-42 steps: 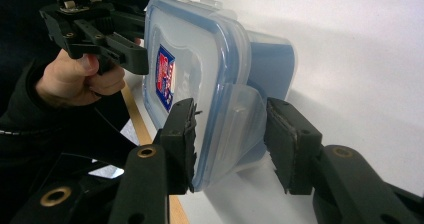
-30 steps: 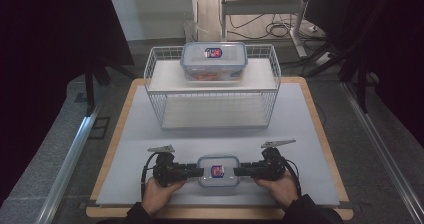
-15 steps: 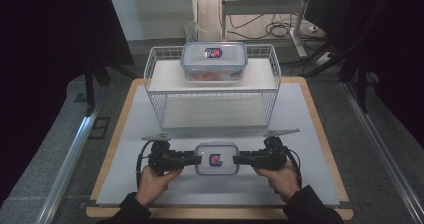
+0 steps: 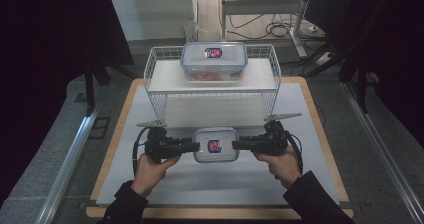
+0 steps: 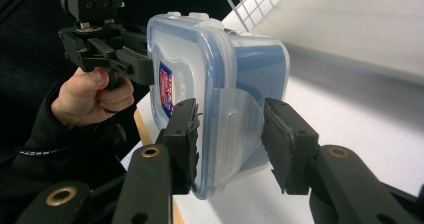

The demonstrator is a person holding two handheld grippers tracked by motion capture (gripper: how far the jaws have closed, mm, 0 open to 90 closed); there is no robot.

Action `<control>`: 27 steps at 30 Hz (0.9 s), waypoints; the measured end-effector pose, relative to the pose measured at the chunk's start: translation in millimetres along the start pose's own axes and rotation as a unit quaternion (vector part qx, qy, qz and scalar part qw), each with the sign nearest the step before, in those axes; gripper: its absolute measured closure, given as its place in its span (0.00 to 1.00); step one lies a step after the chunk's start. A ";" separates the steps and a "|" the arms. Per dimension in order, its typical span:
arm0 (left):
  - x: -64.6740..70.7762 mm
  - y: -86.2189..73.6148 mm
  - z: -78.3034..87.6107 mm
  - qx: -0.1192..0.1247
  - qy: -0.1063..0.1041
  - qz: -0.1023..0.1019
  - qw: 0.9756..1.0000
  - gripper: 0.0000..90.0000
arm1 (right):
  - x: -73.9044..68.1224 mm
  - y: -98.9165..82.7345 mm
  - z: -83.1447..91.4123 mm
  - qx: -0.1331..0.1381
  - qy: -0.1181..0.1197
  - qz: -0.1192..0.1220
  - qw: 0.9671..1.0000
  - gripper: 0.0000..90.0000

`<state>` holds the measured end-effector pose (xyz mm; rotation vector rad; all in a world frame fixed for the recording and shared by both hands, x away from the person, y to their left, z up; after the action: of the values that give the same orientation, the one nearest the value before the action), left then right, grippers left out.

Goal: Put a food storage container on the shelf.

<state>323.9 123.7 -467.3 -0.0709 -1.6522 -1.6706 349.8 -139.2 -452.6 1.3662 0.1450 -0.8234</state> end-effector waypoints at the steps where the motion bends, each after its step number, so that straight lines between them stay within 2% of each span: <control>1: 0.2 1.9 -0.1 0.001 0.000 0.000 1.000 0.64 | -0.2 3.3 -0.2 0.001 0.000 0.001 1.000 0.65; 15: 4.0 39.7 -0.6 0.010 0.008 -0.014 1.000 0.64 | -3.7 39.9 -3.0 0.018 0.003 0.009 1.000 0.65; 27: 6.3 65.5 1.5 0.023 0.013 -0.022 0.999 0.64 | -8.0 68.1 -7.5 0.034 0.005 0.016 0.999 0.65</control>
<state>354.2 131.1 -409.4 0.0107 -1.6823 -1.6579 387.1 -130.5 -395.2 1.4328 0.1027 -0.8006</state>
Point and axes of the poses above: each handheld gripper's, and its own axes: z roughly backward along the jaws, y roughly out of its top, x roughly to its right, the point moved 5 cm from there along -z, roughly forward along the jaws, and after that the axes turned 15 degrees about x, right-handed, at the moved point
